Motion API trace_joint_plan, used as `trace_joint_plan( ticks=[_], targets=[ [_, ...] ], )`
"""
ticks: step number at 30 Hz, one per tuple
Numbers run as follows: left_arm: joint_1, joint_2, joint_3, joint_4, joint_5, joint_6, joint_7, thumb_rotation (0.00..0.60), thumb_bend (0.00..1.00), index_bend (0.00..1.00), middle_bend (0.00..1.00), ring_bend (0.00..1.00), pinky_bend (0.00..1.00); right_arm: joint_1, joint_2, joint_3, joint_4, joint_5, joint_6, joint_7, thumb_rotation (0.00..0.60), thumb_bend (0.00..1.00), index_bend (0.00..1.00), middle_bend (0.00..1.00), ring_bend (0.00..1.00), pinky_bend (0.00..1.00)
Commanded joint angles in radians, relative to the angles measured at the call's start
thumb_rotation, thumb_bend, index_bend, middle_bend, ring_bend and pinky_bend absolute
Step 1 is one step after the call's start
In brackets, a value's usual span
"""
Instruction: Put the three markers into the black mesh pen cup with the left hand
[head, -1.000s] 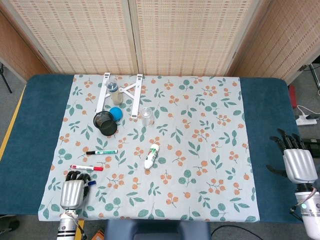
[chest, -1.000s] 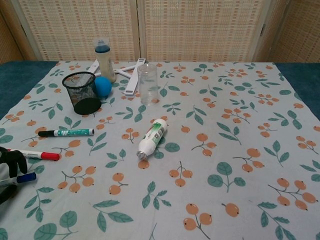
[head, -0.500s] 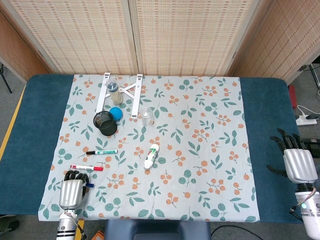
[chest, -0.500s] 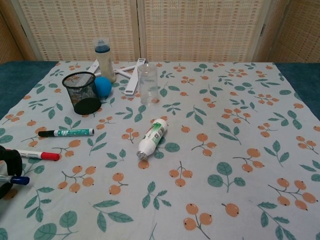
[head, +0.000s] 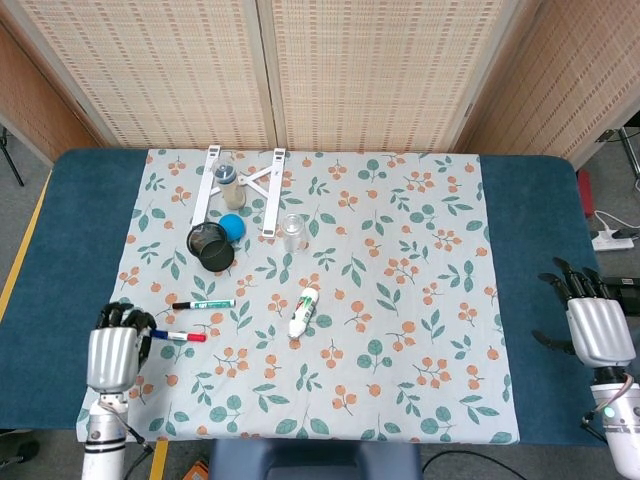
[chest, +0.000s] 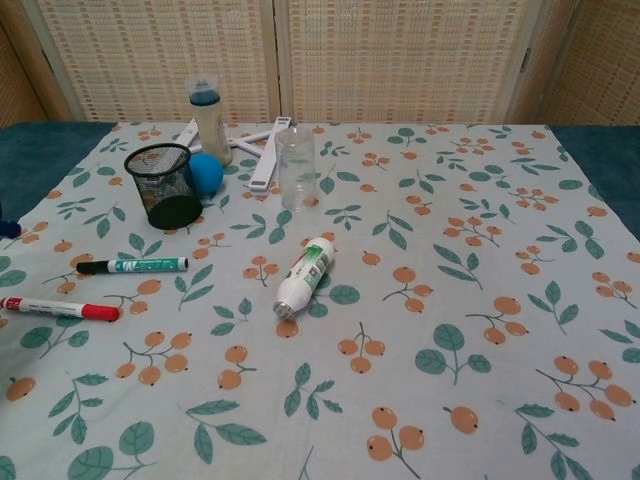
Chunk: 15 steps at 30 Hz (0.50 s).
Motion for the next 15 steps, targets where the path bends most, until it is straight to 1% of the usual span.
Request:
trace_joint_plan(
  ticks=[1, 2, 4, 6, 7, 9, 10, 12, 15],
  targets=[
    [-0.116, 0.225, -0.155, -0.207, -0.061, -0.145, -0.078, 0.6, 0.33, 0.56, 0.58, 0.28, 0.23, -0.003, 0.002, 0.001, -0.001, -0.002, 0.008, 0.001, 0.6, 0.02, 0.24, 0.06, 0.16, 0.09],
    [-0.139, 0.255, -0.179, -0.223, -0.097, -0.194, -0.12, 0.6, 0.33, 0.56, 0.58, 0.28, 0.23, -0.004, 0.003, 0.002, -0.001, -0.003, 0.01, 0.002, 0.6, 0.02, 0.24, 0.06, 0.16, 0.09],
    [-0.194, 0.32, -0.234, -0.251, -0.202, -0.335, -0.246, 0.6, 0.33, 0.56, 0.58, 0.28, 0.23, -0.006, 0.004, 0.003, -0.002, -0.003, 0.014, 0.004, 0.6, 0.02, 0.24, 0.06, 0.16, 0.09],
    [-0.247, 0.374, -0.283, -0.256, -0.297, -0.481, -0.412, 0.6, 0.33, 0.56, 0.58, 0.28, 0.23, -0.007, 0.004, 0.005, -0.001, 0.001, 0.015, 0.003, 0.6, 0.02, 0.24, 0.06, 0.16, 0.09],
    [-0.267, 0.391, -0.301, -0.249, -0.326, -0.535, -0.48, 0.6, 0.33, 0.56, 0.58, 0.28, 0.23, -0.007, 0.005, 0.006, 0.0, 0.003, 0.016, 0.003, 0.6, 0.02, 0.24, 0.06, 0.16, 0.09],
    [-0.309, 0.409, -0.338, -0.215, -0.352, -0.623, -0.626, 0.6, 0.33, 0.56, 0.58, 0.28, 0.23, -0.008, 0.004, 0.009, 0.002, 0.008, 0.018, 0.003, 0.6, 0.02, 0.24, 0.06, 0.16, 0.09],
    [-0.326, 0.409, -0.348, -0.195, -0.353, -0.651, -0.678, 0.6, 0.33, 0.56, 0.58, 0.28, 0.23, -0.009, 0.003, 0.01, 0.003, 0.01, 0.019, 0.003, 0.6, 0.02, 0.24, 0.06, 0.16, 0.09],
    [-0.365, 0.399, -0.364, -0.146, -0.348, -0.706, -0.788, 0.6, 0.33, 0.56, 0.58, 0.28, 0.23, -0.009, 0.002, 0.012, 0.007, 0.015, 0.018, 0.002, 0.6, 0.02, 0.24, 0.06, 0.16, 0.09],
    [-0.426, 0.368, -0.378, -0.062, -0.351, -0.783, -0.92, 0.6, 0.33, 0.56, 0.58, 0.28, 0.24, -0.008, 0.002, 0.015, 0.01, 0.023, 0.015, 0.002, 0.6, 0.02, 0.24, 0.06, 0.16, 0.09]
  ],
)
